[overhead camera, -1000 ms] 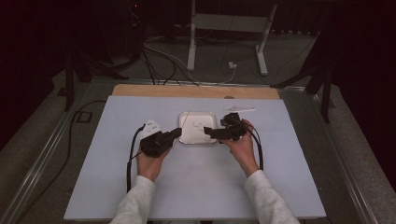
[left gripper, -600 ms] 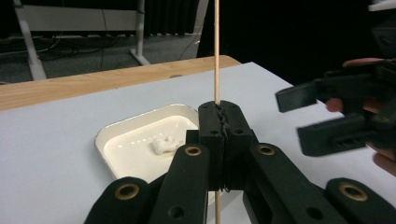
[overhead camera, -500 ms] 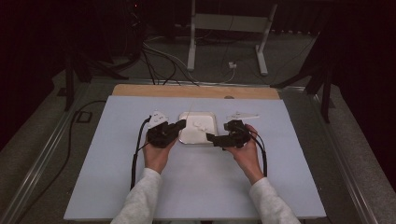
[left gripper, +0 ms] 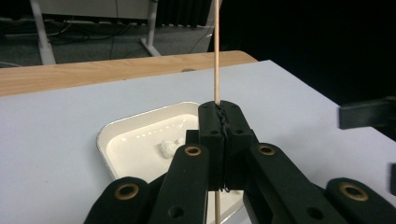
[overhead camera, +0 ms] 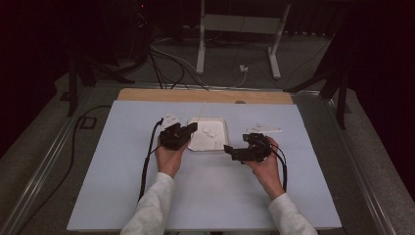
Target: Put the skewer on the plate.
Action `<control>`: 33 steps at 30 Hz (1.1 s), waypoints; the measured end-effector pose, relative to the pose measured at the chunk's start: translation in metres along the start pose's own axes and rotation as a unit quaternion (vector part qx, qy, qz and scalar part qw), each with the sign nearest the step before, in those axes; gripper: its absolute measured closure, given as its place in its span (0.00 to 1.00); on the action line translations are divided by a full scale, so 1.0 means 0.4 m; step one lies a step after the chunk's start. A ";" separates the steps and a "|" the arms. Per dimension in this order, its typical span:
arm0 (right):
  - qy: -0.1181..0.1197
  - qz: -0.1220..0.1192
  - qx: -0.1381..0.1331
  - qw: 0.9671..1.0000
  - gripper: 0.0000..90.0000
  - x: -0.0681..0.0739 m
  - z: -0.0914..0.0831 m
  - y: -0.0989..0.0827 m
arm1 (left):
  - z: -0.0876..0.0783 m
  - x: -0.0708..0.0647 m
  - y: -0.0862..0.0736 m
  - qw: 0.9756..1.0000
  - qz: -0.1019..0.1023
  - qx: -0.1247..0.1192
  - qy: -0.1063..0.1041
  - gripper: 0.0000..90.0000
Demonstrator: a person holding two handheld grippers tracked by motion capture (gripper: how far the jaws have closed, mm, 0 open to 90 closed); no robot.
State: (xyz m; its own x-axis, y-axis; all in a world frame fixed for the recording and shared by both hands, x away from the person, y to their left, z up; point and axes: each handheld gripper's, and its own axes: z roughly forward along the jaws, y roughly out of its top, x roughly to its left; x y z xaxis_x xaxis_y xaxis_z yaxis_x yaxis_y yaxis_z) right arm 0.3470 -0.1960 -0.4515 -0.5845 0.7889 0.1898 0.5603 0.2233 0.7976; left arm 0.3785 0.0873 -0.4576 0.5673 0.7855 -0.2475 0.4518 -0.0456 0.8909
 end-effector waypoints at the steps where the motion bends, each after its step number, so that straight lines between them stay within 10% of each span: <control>1: -0.001 0.001 -0.001 1.000 0.09 -0.001 -0.003 -0.002 | 0.005 0.002 0.000 1.000 -0.002 0.001 0.002 1.00; 33: -0.021 0.000 -0.045 0.999 0.08 -0.043 -0.152 -0.129 | 0.149 0.021 -0.071 0.994 -0.048 0.070 0.075 1.00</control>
State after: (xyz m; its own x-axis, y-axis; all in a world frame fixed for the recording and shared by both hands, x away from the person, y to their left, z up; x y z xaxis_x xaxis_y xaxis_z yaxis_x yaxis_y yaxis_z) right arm 0.2923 -0.2561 -0.4612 -0.5588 0.8121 0.1678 0.5045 0.1724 0.8460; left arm 0.4115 0.0582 -0.5077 0.4130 0.8730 -0.2593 0.5965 -0.0442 0.8014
